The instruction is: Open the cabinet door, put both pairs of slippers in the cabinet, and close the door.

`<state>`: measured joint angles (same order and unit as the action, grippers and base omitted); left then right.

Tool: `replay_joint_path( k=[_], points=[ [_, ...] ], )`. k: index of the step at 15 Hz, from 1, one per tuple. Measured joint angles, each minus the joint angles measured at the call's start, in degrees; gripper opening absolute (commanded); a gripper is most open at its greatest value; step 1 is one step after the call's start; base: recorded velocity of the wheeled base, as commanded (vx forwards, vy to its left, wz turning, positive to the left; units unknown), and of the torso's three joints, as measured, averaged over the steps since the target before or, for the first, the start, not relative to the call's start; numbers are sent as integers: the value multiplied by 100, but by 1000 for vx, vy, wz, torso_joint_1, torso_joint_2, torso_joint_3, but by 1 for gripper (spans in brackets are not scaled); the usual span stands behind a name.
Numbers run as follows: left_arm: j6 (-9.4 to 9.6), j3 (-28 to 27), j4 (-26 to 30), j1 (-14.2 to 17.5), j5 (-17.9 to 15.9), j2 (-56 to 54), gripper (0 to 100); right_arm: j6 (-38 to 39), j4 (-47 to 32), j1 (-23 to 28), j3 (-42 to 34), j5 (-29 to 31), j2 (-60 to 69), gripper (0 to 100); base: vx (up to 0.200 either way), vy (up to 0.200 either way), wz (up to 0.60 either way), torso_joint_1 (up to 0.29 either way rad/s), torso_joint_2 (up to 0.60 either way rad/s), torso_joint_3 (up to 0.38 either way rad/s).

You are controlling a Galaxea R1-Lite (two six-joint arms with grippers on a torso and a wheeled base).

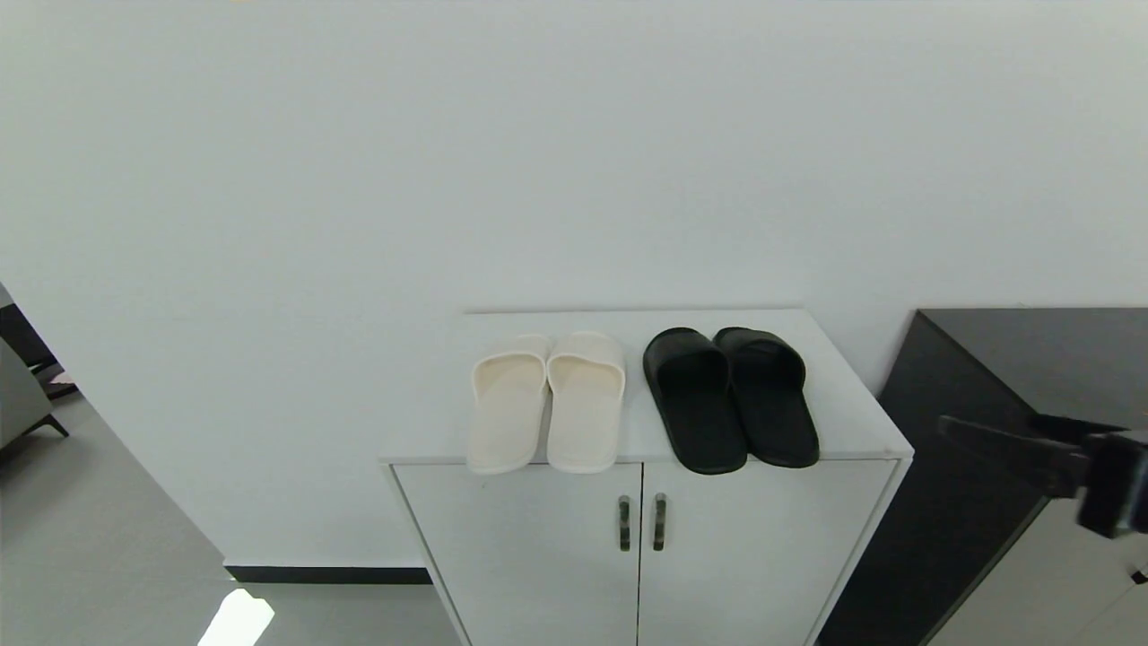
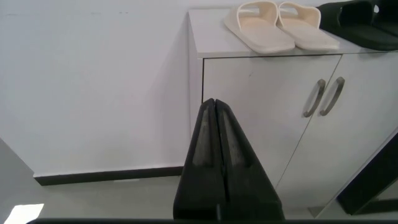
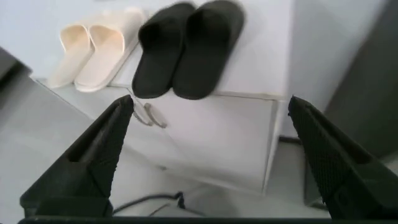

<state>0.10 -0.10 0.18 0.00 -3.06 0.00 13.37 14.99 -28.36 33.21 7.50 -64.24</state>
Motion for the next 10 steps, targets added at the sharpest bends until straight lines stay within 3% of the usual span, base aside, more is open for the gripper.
replay_joint_path(
  k=[6, 10],
  points=[
    [0, 2, 0, 0, 0, 0, 0, 48, 956, -651, 1134, 936, -2133, 100, 0, 0, 0, 0, 0, 0],
    [-2, 2, 0, 0, 5, 0, 0, -38, 1065, -931, 1924, 1442, -3107, 100, 0, 0, 0, 0, 0, 0]
  ],
)
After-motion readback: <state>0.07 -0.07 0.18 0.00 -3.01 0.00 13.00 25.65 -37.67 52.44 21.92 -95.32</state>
